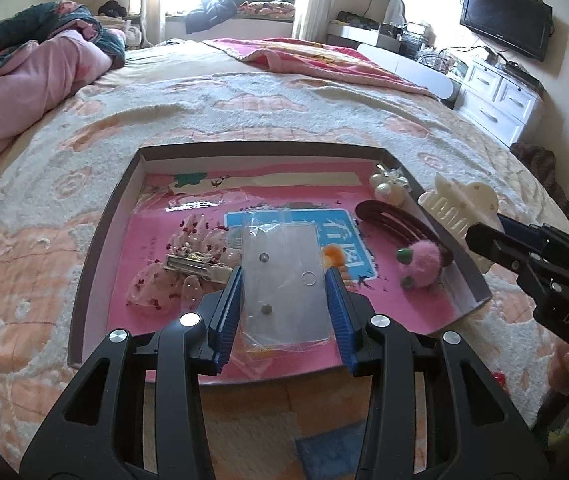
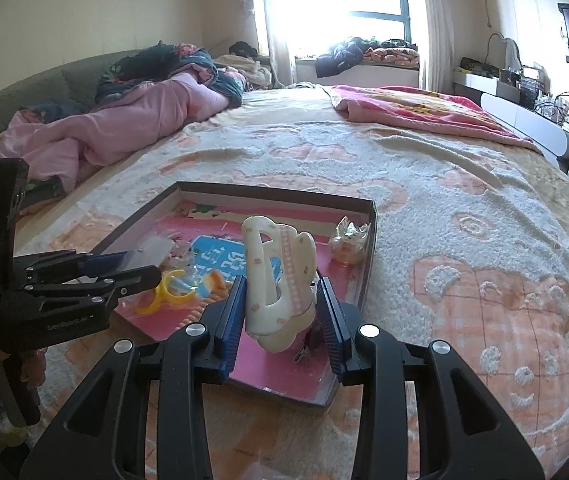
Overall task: Organize jewelry
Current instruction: 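Carry the earring card and white claw clip over the pink tray, then open both grippers to drop the card and claw clip into the tray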
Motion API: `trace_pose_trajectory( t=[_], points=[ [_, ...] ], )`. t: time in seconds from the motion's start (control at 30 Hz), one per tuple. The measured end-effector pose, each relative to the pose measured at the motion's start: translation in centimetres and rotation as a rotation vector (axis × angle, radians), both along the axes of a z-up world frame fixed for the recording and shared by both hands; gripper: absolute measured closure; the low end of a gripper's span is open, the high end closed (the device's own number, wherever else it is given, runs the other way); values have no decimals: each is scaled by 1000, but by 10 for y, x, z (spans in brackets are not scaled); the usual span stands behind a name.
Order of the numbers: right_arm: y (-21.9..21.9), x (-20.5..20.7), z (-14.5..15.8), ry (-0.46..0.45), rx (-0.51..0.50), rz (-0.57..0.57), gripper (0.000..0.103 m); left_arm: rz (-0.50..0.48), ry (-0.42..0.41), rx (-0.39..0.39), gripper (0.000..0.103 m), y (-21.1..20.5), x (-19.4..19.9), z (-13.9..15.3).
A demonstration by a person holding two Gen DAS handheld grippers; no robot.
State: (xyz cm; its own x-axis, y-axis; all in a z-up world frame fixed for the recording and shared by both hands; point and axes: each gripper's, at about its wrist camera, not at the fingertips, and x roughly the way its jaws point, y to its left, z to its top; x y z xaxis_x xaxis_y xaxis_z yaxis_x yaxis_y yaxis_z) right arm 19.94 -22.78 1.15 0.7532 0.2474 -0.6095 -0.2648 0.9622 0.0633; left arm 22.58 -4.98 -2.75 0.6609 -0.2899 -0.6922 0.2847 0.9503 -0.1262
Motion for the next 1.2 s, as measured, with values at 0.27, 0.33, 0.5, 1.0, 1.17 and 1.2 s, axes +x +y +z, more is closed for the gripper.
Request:
trace_pose_trajectory(
  t=[0.27, 0.33, 0.5, 1.0, 1.17, 1.2],
  points=[
    [5, 17, -11, 35, -25, 8, 69, 25, 7, 0, 70, 6, 13, -7],
    [7, 20, -13, 43, -31, 9, 69, 31, 8, -1, 70, 8, 15, -8],
    [10, 30, -23, 77, -44, 18, 69, 42, 13, 9, 70, 10, 23, -13],
    [17, 38, -37, 117, -27, 50, 70, 36, 15, 18, 70, 9, 28, -18],
    [12, 31, -32, 106, 6, 46, 64, 28, 14, 18, 64, 5, 24, -18],
    [9, 28, -29, 97, 19, 43, 62, 28, 14, 16, 61, 4, 23, -17]
  ],
)
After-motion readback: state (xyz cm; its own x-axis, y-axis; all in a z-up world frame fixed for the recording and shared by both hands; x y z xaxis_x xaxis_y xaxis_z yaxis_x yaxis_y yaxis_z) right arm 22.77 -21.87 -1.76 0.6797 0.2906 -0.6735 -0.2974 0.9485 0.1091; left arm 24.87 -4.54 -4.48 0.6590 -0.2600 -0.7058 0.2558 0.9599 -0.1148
